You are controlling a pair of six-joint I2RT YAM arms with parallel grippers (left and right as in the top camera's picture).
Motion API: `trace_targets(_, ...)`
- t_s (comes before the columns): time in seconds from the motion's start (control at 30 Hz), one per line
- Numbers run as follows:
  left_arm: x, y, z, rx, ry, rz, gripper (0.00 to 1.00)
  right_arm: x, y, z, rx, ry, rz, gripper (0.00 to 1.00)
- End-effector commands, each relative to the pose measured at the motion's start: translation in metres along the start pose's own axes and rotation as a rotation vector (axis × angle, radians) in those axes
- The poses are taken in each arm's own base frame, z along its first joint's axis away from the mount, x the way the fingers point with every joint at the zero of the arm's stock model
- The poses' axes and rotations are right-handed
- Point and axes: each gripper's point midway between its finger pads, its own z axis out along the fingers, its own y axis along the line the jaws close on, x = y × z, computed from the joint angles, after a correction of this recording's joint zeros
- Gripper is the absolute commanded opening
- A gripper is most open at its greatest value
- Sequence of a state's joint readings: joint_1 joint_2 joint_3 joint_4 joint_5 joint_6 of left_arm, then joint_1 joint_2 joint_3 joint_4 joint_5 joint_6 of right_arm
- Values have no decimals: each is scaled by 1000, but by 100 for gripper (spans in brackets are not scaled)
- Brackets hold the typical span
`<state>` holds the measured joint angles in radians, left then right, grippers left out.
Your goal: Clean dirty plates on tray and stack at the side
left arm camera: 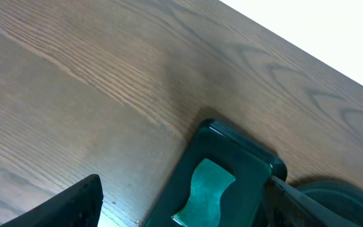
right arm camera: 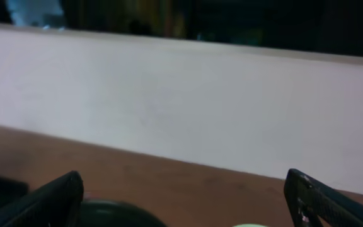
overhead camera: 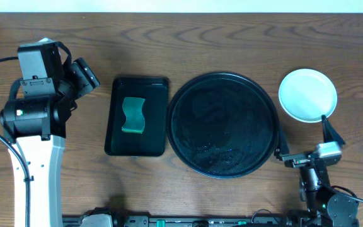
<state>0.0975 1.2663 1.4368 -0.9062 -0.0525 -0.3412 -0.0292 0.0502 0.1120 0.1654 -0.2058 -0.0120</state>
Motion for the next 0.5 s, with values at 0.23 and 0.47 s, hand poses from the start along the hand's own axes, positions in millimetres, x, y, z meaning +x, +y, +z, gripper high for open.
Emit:
trace_targets(0.23, -7, 1, -3, -8, -20, -13, 81, 28, -23, -4, 146, 12, 79, 99)
trace_targets(0.47, -7, 1, -3, -8, -19, -13, 81, 75, -21, -8, 143, 189, 105, 99)
